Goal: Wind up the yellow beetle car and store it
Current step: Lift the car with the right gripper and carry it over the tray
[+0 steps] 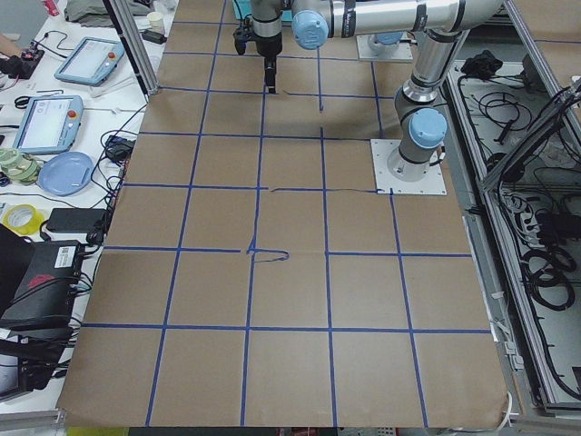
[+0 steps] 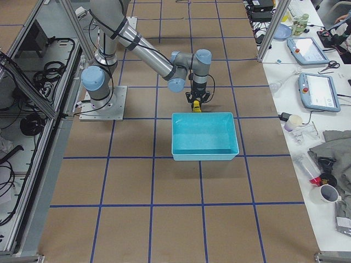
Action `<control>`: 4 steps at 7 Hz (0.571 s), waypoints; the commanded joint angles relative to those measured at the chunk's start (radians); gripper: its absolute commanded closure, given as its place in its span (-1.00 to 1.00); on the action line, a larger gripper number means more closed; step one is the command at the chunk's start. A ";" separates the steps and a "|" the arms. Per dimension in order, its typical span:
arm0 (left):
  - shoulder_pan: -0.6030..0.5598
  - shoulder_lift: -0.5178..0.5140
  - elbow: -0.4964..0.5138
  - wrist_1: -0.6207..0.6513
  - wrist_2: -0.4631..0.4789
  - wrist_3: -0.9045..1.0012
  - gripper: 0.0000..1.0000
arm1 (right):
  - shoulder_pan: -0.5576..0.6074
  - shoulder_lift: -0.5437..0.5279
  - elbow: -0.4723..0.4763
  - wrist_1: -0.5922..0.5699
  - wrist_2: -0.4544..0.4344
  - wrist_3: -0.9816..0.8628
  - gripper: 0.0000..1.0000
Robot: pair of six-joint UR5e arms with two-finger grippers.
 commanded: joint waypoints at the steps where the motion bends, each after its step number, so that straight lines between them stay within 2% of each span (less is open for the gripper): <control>1: 0.001 -0.008 -0.006 0.002 -0.002 0.008 -1.00 | 0.018 -0.056 -0.073 0.097 0.004 0.005 1.00; 4: 0.002 0.014 -0.014 -0.001 0.009 0.004 -1.00 | -0.020 -0.067 -0.337 0.388 -0.009 -0.020 1.00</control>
